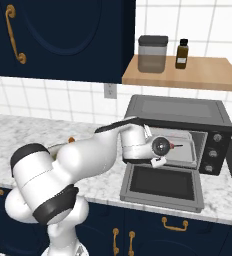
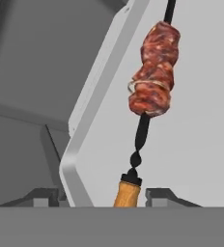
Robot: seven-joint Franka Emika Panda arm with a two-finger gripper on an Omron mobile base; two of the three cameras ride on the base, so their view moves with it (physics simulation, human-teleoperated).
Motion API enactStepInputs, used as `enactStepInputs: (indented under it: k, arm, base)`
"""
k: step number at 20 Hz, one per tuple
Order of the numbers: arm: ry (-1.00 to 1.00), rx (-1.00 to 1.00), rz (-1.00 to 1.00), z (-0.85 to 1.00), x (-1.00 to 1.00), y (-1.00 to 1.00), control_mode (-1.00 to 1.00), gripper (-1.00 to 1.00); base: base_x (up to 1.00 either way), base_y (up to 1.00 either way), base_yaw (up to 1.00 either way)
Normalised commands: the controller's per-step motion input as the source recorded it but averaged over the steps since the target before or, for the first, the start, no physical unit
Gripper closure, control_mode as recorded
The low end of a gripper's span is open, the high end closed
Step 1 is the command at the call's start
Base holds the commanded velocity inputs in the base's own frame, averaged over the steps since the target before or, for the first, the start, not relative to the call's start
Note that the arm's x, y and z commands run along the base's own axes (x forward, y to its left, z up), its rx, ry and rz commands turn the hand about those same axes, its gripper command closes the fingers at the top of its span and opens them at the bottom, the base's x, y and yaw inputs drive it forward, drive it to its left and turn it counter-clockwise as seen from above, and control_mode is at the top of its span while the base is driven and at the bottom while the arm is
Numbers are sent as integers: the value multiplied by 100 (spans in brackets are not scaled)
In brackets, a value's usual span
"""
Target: Pick up the kebab skewer and baguette bread, and place them inside the toaster oven. Close the toaster oven door and start by setting the timer.
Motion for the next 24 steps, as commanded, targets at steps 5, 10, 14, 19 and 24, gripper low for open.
enactStepInputs:
  k: [5, 10, 14, 19, 24]
  arm:
    - [0, 3, 0, 0, 3, 0, -100, -100]
    - [5, 1, 0, 12, -5, 0, -100, -100]
    - [17, -2, 0, 15, 0, 0, -100, -100]
    - [16, -3, 0, 29, -3, 0, -100, -100]
    - [5, -3, 0, 43, -15, 9, -100, -100]
  base:
    - [0, 0, 0]
    - [0, 0, 0]
    - [0, 0, 0]
    - [0, 0, 0]
    - [0, 0, 0]
